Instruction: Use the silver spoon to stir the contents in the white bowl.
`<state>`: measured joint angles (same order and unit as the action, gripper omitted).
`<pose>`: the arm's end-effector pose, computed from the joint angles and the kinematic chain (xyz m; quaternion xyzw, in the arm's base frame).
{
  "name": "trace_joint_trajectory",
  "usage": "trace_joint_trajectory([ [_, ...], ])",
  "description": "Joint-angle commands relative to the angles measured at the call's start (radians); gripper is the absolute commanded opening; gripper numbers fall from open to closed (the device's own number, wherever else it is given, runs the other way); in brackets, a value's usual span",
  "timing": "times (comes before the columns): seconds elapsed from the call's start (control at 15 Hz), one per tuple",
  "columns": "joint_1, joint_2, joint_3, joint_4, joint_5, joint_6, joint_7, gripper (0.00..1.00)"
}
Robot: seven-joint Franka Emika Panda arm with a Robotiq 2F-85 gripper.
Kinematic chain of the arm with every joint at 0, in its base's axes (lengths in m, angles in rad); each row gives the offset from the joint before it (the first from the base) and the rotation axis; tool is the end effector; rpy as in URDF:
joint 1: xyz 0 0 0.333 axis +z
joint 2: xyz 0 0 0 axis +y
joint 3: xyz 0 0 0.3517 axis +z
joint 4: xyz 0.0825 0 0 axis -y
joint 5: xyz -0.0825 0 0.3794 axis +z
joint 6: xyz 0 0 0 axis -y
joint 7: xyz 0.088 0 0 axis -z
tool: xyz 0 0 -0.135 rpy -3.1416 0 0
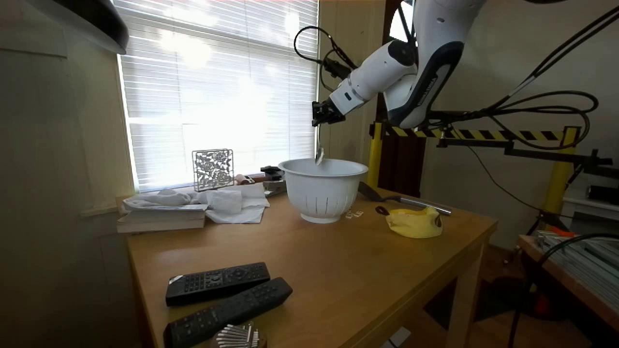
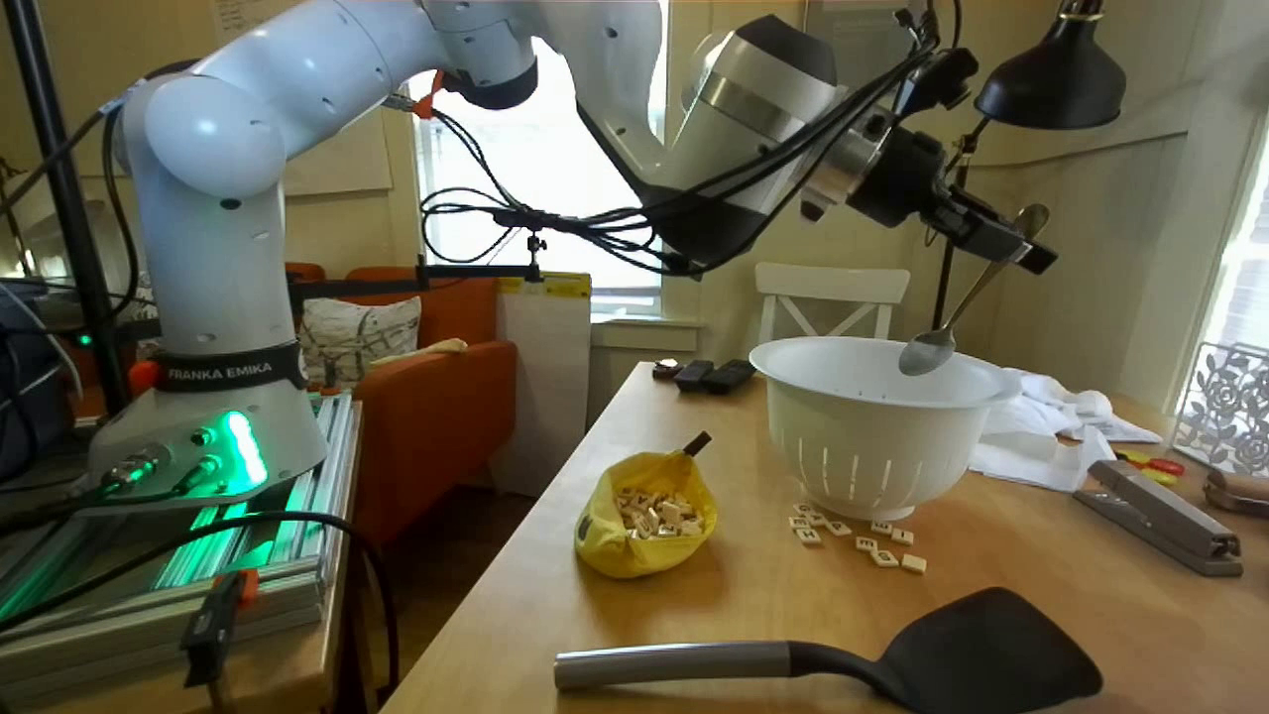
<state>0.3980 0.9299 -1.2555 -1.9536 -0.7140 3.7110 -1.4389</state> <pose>0.6148 -0.2951 0.3366 0.3870 0.7628 -0.1048 0.5074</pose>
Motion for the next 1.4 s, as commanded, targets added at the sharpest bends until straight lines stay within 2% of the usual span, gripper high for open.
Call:
trace_joint_trajectory([
  [0.0,-0.010,0.023,0.033,-0.036,0.090,0.045,-0.137,0.02],
  [0.53,-0.025,0.136,0.114,-0.093,0.354,0.191,-0.424,0.02],
  [0.8,-0.048,0.174,0.172,-0.107,0.441,0.219,-0.543,0.02],
  [1.0,-0.060,0.188,0.206,-0.119,0.468,0.213,-0.613,0.02],
  [1.33,-0.062,0.162,0.231,-0.149,0.446,0.186,-0.672,0.02],
])
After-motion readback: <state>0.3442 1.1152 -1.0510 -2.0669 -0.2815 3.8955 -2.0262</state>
